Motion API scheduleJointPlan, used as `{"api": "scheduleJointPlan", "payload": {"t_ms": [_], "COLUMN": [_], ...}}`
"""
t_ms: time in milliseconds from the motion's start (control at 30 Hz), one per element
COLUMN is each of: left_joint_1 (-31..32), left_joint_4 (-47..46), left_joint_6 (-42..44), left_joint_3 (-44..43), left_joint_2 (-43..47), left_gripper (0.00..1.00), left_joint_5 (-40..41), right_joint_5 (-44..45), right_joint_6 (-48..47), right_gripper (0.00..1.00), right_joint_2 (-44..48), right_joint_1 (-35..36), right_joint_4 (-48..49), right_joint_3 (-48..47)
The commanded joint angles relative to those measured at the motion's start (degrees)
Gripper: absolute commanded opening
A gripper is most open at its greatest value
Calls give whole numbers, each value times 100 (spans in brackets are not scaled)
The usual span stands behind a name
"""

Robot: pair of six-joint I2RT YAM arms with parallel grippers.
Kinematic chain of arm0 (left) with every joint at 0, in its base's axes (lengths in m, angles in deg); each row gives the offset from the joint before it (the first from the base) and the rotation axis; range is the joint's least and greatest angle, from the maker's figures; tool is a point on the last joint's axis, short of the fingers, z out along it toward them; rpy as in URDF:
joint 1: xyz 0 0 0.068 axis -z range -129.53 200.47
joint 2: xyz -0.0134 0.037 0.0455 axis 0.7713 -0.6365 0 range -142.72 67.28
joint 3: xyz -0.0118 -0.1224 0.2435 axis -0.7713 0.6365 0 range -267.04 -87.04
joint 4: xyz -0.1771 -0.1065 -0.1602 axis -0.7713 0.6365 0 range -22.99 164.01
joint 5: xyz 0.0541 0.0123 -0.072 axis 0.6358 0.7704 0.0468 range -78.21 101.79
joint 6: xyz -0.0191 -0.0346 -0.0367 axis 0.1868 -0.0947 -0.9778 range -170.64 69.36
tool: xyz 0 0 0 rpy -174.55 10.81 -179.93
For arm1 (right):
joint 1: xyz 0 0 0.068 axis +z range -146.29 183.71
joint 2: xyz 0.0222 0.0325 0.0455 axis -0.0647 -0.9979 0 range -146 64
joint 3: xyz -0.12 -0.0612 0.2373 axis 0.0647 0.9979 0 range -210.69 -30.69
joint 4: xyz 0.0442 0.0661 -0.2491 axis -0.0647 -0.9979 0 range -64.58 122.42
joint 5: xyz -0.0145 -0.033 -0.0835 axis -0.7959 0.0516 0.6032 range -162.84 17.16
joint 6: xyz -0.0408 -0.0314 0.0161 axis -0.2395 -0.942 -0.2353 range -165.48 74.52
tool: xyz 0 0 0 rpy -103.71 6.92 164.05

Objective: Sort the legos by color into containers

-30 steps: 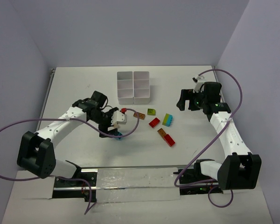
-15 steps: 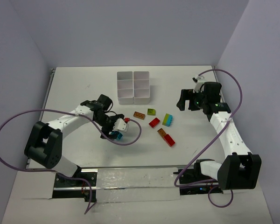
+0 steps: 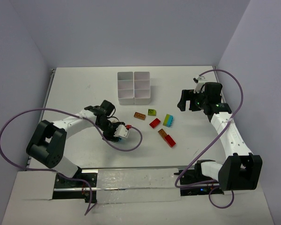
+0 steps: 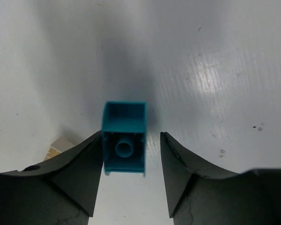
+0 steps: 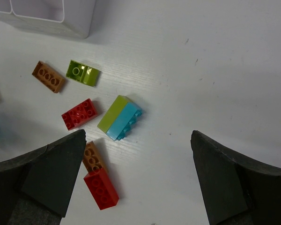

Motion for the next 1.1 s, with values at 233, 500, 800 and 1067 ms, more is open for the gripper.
{"api": "scheduleJointPlan", "payload": {"t_ms": [233, 500, 800, 1067], "left_joint_1": [25, -116, -304, -557], "left_joint_4": [-409, -2429, -1655, -477], "left_joint_6": [-1518, -6050, -3338, -1763], "left_joint_3": [-590, -2445, -3992, -5446], "left_joint_2": [515, 58, -1247, -2304], "left_gripper": [0, 0, 3, 10], "left_joint_5": [-366, 498, 706, 566], "right_joint_5": [59, 35, 71, 54], "right_joint_6": [-94, -76, -94, -76], "right_gripper": [100, 100, 100, 100], "right_joint_2": [-3, -11, -3, -54], "right_joint_1": [36, 36, 36, 36], "right_joint_4": [7, 3, -14, -7], "right_joint_3": [-6, -26, -28, -28]}}
